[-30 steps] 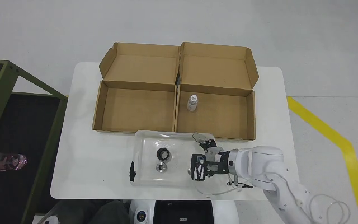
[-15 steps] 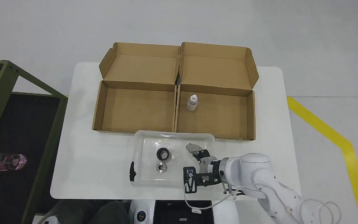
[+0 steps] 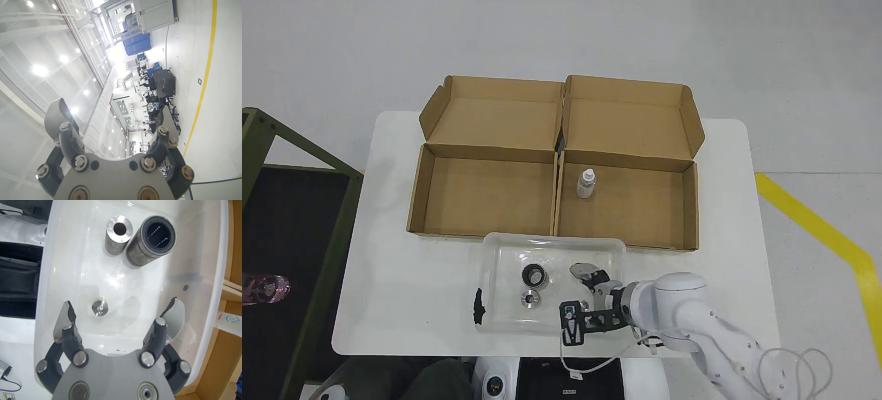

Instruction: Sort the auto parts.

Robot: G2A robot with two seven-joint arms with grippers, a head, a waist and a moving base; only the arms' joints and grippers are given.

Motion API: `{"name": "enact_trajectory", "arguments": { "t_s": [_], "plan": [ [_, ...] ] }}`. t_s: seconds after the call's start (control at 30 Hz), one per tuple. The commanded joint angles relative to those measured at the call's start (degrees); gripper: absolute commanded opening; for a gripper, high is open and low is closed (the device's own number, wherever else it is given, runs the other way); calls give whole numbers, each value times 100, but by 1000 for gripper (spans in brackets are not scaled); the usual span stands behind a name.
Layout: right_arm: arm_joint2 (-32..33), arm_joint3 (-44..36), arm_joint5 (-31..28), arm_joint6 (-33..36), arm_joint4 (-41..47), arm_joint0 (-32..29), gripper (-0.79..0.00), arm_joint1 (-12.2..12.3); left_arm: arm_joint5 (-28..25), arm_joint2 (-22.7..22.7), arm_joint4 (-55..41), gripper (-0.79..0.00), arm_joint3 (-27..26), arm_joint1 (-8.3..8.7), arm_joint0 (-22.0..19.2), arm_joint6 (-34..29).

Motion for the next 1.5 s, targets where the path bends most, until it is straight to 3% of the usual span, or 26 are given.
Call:
{"name": "enact_trajectory", "arguments": {
  "t_s": [0.0,0.17,0.37,0.63,0.83,0.87,1.17,1.47],
  "plan": [
    [-54,24,-7,99,4,36,-123,-4,0,0,0,0,0,0,0,0],
    [-211,76,-33,353,30,118,-191,-15,0,0,0,0,0,0,0,0],
    [-430,175,40,483,-53,218,-391,-11,0,0,0,0,0,0,0,0],
    [-685,304,100,543,-51,374,-489,17,0,0,0,0,0,0,0,0],
    [-824,333,123,566,99,472,-702,51,0,0,0,0,0,0,0,0],
    [-837,318,133,575,121,486,-782,58,0,0,0,0,0,0,0,0],
    [-719,111,239,460,469,558,-785,97,0,0,0,0,0,0,0,0],
    [-269,111,637,-766,570,452,-785,150,0,0,0,0,0,0,0,0]
  ]
}}
